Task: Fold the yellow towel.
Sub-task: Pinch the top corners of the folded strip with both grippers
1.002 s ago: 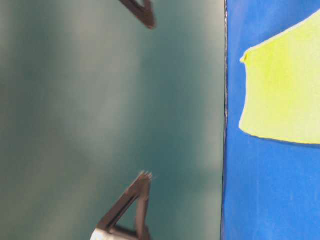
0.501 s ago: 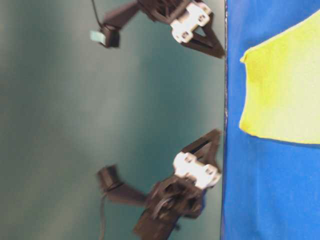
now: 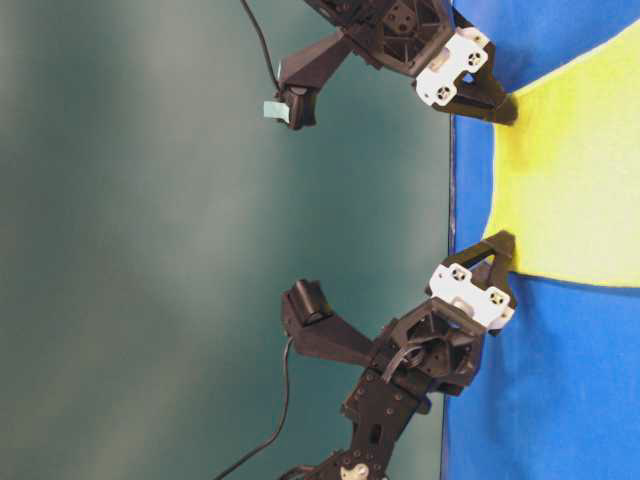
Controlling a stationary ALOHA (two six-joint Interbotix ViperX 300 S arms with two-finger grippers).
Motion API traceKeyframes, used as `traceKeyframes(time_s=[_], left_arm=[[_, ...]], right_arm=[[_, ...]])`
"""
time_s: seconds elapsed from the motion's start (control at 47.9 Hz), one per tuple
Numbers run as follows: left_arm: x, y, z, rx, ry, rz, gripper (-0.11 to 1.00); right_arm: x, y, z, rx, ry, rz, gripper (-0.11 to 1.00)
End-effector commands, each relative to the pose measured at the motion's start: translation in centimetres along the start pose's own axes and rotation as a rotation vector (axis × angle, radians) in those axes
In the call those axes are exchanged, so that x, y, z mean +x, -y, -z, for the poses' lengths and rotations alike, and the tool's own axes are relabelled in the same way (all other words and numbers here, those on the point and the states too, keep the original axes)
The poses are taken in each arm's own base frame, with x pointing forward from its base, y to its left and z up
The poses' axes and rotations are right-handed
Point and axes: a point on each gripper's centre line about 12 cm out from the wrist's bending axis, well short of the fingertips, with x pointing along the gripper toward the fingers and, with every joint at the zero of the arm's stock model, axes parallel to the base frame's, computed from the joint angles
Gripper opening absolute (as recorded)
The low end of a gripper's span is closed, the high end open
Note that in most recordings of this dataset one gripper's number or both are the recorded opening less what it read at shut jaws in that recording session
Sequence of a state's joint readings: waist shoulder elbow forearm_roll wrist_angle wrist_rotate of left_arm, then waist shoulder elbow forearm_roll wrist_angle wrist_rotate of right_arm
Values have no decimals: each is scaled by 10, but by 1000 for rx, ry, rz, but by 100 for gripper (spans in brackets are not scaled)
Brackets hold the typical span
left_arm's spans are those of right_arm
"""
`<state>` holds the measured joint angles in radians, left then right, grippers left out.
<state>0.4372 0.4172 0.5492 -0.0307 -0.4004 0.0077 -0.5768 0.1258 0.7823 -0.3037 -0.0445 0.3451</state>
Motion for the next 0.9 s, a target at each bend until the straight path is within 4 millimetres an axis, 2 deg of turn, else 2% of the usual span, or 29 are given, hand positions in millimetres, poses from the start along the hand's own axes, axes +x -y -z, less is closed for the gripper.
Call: traceKeyframes(time_s=[0.0, 0.125, 0.209, 0.271, 0.292, 0.334, 0.626, 0.877], left_arm=[[0, 0, -11, 3, 34, 0, 67], [1, 0, -10, 8, 29, 0, 33], [1, 0, -9, 9, 29, 1, 13], [1, 2, -9, 10, 29, 4, 3], [0, 2, -9, 11, 29, 5, 3], [1, 3, -10, 10, 31, 6, 3], [-1, 3, -13, 7, 34, 6, 3], [-12, -2, -38, 22, 94, -3, 3]], right_arm=[[-3, 0, -10, 0, 33, -2, 62], [-2, 1, -4, -9, 14, 1, 55], [-2, 0, 1, -12, 1, -1, 35], [-2, -1, 3, -10, 0, -3, 17], [-2, -2, 3, -10, 0, -4, 10], [-2, -2, 4, -5, -5, -4, 3], [-3, -2, -2, 4, 11, -3, 3], [-23, 5, -22, 12, 75, 13, 3]])
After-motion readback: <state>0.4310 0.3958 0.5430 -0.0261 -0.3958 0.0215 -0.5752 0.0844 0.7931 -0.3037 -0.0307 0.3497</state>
